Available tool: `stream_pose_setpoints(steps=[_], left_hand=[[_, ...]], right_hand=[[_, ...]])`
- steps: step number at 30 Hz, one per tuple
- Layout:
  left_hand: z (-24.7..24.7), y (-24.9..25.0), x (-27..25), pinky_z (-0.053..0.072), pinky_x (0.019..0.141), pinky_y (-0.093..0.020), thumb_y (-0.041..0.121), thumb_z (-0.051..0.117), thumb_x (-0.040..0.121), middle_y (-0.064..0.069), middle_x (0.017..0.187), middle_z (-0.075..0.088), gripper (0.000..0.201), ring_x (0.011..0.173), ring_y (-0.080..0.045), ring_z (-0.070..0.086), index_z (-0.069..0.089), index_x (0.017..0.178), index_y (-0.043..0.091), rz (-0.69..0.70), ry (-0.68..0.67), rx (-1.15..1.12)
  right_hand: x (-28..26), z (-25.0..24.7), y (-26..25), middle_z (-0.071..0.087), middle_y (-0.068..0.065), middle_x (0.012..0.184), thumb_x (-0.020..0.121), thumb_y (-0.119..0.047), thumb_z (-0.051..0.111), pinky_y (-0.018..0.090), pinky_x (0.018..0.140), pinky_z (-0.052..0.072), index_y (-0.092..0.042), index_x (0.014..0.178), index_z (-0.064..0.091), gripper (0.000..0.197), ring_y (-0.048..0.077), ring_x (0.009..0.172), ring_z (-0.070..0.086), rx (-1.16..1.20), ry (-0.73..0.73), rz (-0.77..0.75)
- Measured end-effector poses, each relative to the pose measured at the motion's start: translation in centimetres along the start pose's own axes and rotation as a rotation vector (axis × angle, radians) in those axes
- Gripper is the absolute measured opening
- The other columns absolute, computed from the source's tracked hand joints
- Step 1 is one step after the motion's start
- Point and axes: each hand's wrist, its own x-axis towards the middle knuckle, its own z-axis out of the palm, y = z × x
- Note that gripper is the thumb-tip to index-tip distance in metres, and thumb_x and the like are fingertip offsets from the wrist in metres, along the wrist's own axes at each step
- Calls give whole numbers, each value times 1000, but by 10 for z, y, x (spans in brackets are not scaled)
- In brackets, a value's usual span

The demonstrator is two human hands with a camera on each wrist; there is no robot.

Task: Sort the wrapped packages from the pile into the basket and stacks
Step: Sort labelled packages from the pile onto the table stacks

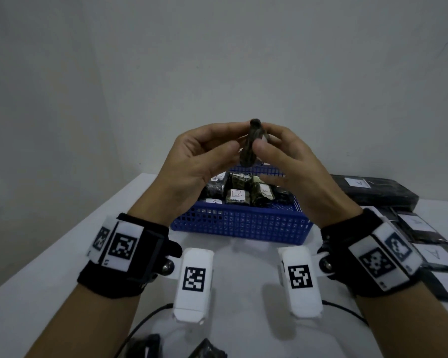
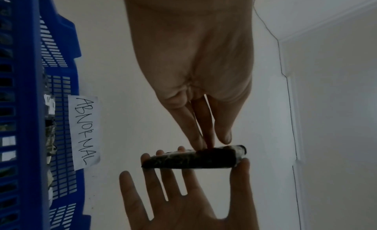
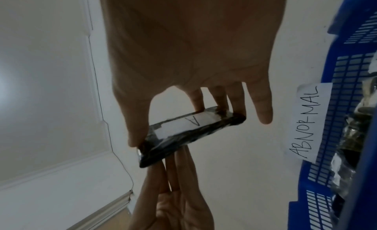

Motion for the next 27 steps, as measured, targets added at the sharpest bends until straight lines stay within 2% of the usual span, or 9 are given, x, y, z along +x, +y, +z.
stream_pose_setpoints(steps=[5, 10, 12, 15, 17, 19, 22, 24, 27], left_hand=[[-2, 4, -1, 56, 86, -26, 13, 60, 88, -5, 117, 73, 27, 108, -20, 70, 70, 113, 12, -32, -16, 17], [5, 2, -2, 57, 67, -23, 43, 50, 89, -3, 95, 74, 42, 79, -16, 72, 64, 116, 13, -307, -40, 174], [5, 0, -3, 59, 67, -26, 48, 49, 92, -2, 82, 73, 43, 73, -19, 72, 62, 114, 12, -382, -75, 180], [-2, -4, -3, 61, 81, -37, 41, 57, 94, -11, 101, 75, 40, 87, -29, 73, 59, 124, 13, -374, -55, 223], [-4, -5, -3, 60, 83, -37, 34, 64, 93, -14, 108, 74, 36, 93, -30, 73, 58, 125, 18, -365, -52, 254], [-4, -7, -3, 59, 81, -32, 23, 65, 93, -10, 107, 75, 34, 94, -26, 74, 57, 125, 19, -343, -48, 285], [-3, -9, -4, 59, 83, -34, 9, 64, 93, -7, 108, 74, 36, 98, -25, 73, 55, 127, 17, -300, -47, 322], [-4, -11, -3, 59, 83, -34, 7, 67, 90, -4, 109, 74, 38, 99, -24, 73, 55, 124, 20, -290, -48, 350], [-5, -13, -3, 58, 85, -36, 4, 70, 88, 0, 114, 73, 43, 100, -22, 72, 55, 124, 22, -278, -48, 397]], right_hand=[[-3, 4, -2, 62, -2, 136, 70, -56, 72, 36, 96, 55, -25, 142, 50, 82, 12, 115, 67, 20, -15, -89], [-4, 10, 9, 59, -4, 128, 66, -49, 76, 26, 94, 56, -23, 135, 48, 79, 15, 118, 63, -109, 78, -231], [-3, 6, 13, 52, -7, 137, 64, -51, 82, 12, 96, 48, -27, 143, 40, 93, 8, 127, 55, -169, 28, -241], [-2, 0, 13, 29, -17, 159, 64, -51, 86, -3, 100, 28, -36, 156, 20, 115, -14, 139, 29, -263, -30, -237], [-3, 0, 12, 16, -19, 166, 72, -53, 79, 3, 108, 24, -40, 159, 11, 111, -14, 144, 19, -212, -49, -210], [-2, 4, 12, 18, -15, 167, 79, -59, 69, 21, 116, 25, -38, 160, 13, 100, -6, 148, 20, -79, -2, -130], [3, 5, 15, 52, -6, 149, 83, -56, 68, 40, 116, 39, -24, 148, 45, 75, 8, 139, 46, -42, 84, -105], [5, 3, 17, 65, -4, 133, 88, -44, 70, 41, 110, 47, -20, 135, 58, 54, 10, 129, 57, -64, 102, -128], [4, -1, 16, 67, -8, 129, 83, -38, 74, 30, 106, 45, -21, 127, 62, 49, 8, 127, 57, -56, 120, -129]])
